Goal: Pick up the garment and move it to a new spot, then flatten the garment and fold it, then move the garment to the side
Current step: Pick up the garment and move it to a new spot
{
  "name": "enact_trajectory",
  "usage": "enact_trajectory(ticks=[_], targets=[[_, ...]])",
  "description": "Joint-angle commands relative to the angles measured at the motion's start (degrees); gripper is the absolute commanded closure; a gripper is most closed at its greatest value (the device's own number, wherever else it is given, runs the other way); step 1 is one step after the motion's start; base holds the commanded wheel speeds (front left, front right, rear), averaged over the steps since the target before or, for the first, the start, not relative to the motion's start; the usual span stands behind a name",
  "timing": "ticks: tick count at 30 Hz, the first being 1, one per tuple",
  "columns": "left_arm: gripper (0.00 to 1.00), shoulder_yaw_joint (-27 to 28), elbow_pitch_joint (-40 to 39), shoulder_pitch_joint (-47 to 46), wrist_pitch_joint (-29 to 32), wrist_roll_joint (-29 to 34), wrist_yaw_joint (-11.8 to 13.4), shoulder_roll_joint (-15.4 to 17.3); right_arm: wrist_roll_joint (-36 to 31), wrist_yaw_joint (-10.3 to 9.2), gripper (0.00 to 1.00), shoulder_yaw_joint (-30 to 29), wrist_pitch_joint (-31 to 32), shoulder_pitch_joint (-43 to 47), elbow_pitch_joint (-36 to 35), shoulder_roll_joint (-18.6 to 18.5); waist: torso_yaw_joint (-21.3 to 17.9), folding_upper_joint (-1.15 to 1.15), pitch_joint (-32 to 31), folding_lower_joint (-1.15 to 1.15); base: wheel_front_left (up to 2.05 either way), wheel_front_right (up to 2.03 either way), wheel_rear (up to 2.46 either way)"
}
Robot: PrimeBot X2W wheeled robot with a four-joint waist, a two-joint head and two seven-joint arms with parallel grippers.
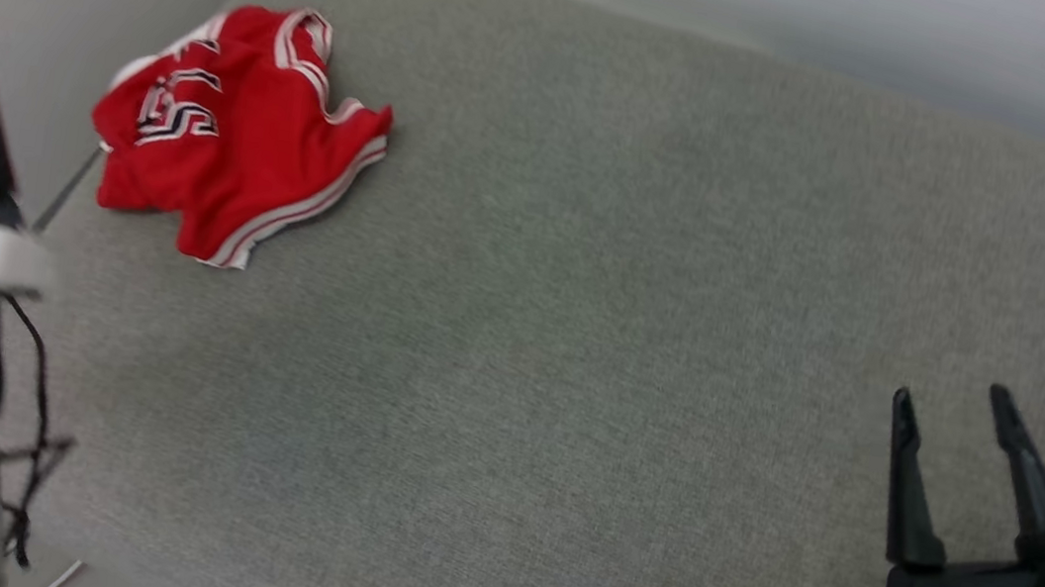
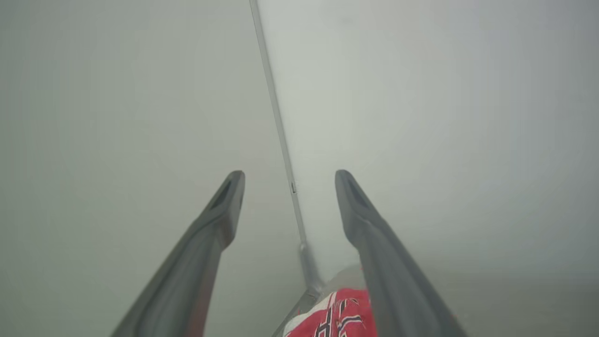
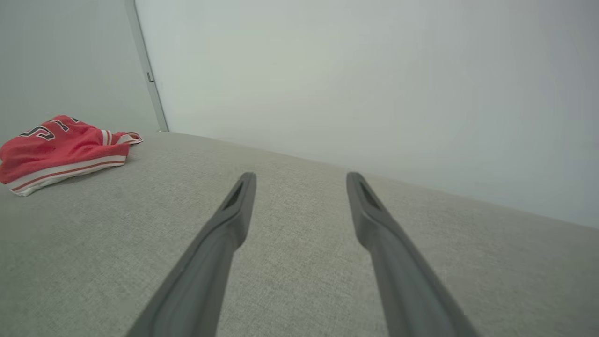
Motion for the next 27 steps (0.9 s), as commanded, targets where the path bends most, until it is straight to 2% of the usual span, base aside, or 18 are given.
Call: enact_trajectory(ticks=[1,8,11,13,16,19,23,27], targets=[[0.0,1.1,1.0,-3.7,-0.1,-0.9,-0.6,0.9,-0.8,-0.02,0.0,-0.9,-0.1,-1.4,-1.0,0.0,-2.2,0.0,5.8,-0.01,0.0,0.0,0.0],[0.0,3.8,10.4,-17.8,-0.1,-3.7,-3.4,6.4,-2.8,-0.02,0.0,-3.1,-0.1,-4.2,-4.7,-1.4,-2.9,0.0,13.7,-0.01,0.0,0.0,0.0],[0.0,2.7,16.8,-23.2,-0.1,-4.7,-4.5,9.5,-3.1,-0.02,0.0,-3.7,-0.1,-5.1,-6.2,-1.9,-3.2,0.0,16.0,-0.01,0.0,0.0,0.0],[0.0,1.8,21.6,-26.6,2.0,-6.5,-5.1,11.3,-3.4,-0.02,0.0,-3.9,-0.1,-5.4,-7.1,-2.3,-3.4,0.0,17.3,-0.01,0.0,0.0,0.0],[0.0,-1.3,28.1,-30.7,8.9,-10.3,-5.5,14.0,-3.6,-0.02,0.0,-4.1,-0.1,-6.0,-8.5,-2.7,-4.1,0.0,18.7,-0.01,0.0,0.0,0.0],[0.0,-7.3,30.8,-32.9,17.0,-16.9,-5.5,17.2,-4.0,-0.02,0.0,-3.9,-0.1,-6.3,-9.9,-3.0,-5.1,0.0,19.8,-0.01,0.0,0.0,0.0],[0.0,-14.6,31.8,-32.8,28.7,-27.5,-5.5,21.6,-4.4,-0.03,0.0,-3.7,-0.1,-6.7,-11.6,-3.5,-6.1,0.0,21.5,-0.01,0.0,0.0,0.0],[0.0,-19.5,31.4,-31.6,39.6,-38.6,-5.5,24.7,-4.6,-0.03,0.0,-3.6,-0.1,-7.3,-12.8,-4.1,-6.8,0.0,23.2,-0.01,0.0,0.0,0.0]])
